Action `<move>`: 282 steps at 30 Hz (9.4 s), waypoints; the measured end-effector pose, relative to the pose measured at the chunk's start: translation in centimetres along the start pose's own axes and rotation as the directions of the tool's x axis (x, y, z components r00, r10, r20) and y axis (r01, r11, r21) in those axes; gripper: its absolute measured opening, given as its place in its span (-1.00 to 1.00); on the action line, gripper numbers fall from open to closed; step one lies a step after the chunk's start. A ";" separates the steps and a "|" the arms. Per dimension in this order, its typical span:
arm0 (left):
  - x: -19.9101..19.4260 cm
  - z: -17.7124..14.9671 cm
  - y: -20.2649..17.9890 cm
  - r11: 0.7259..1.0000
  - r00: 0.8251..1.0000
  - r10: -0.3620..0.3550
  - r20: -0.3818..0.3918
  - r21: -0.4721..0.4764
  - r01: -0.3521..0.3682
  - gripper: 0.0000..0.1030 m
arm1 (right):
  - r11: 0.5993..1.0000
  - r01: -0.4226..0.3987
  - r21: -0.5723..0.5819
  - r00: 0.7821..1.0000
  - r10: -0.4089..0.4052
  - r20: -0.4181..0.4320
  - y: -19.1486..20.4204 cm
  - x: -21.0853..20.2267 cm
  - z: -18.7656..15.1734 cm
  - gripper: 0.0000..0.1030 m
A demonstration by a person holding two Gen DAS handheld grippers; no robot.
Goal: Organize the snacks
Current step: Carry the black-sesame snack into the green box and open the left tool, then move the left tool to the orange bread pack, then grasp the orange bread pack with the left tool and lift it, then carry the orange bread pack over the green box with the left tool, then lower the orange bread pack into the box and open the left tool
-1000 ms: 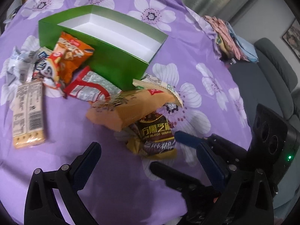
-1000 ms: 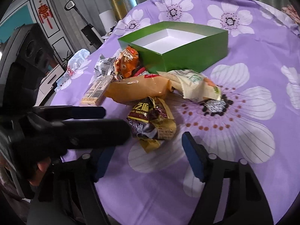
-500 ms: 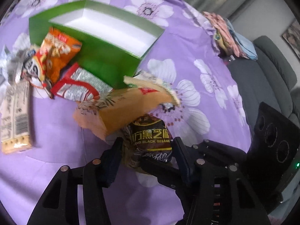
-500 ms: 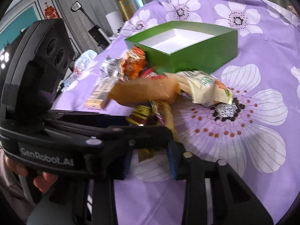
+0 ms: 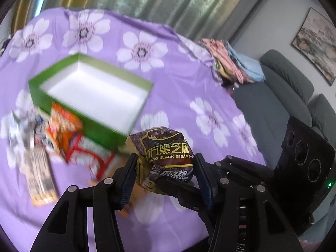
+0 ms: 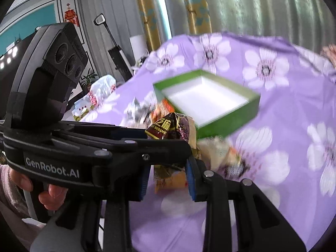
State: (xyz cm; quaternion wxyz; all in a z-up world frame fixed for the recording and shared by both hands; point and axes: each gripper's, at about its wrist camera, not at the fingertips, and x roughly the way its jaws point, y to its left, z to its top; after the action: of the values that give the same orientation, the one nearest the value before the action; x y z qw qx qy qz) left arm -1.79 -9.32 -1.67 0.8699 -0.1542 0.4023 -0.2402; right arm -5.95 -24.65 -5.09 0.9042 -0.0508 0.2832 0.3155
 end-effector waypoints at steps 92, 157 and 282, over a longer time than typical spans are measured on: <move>4.7 -5.9 6.1 0.948 0.934 0.281 -0.218 -0.086 -0.306 0.60 | 0.993 -0.039 0.116 0.983 0.059 -0.176 -3.6 6.4 -5.9 0.37; -1.0 -1.6 3.6 0.964 0.964 0.265 0.024 -0.029 -0.264 -0.07 | 0.971 -0.215 0.102 0.964 0.228 -0.139 2.6 9.8 -1.9 -0.63; 1.5 6.1 5.6 0.943 0.937 0.326 0.128 0.030 -0.333 0.60 | 0.993 0.086 0.084 0.996 -0.089 0.032 -4.0 6.6 5.3 0.36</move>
State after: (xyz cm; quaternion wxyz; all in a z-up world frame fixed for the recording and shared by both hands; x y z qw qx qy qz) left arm 5.40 -4.96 -1.39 0.9242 -0.0764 0.3628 -0.0916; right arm 3.20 -22.82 -4.64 0.9234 -0.0201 0.2773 0.2646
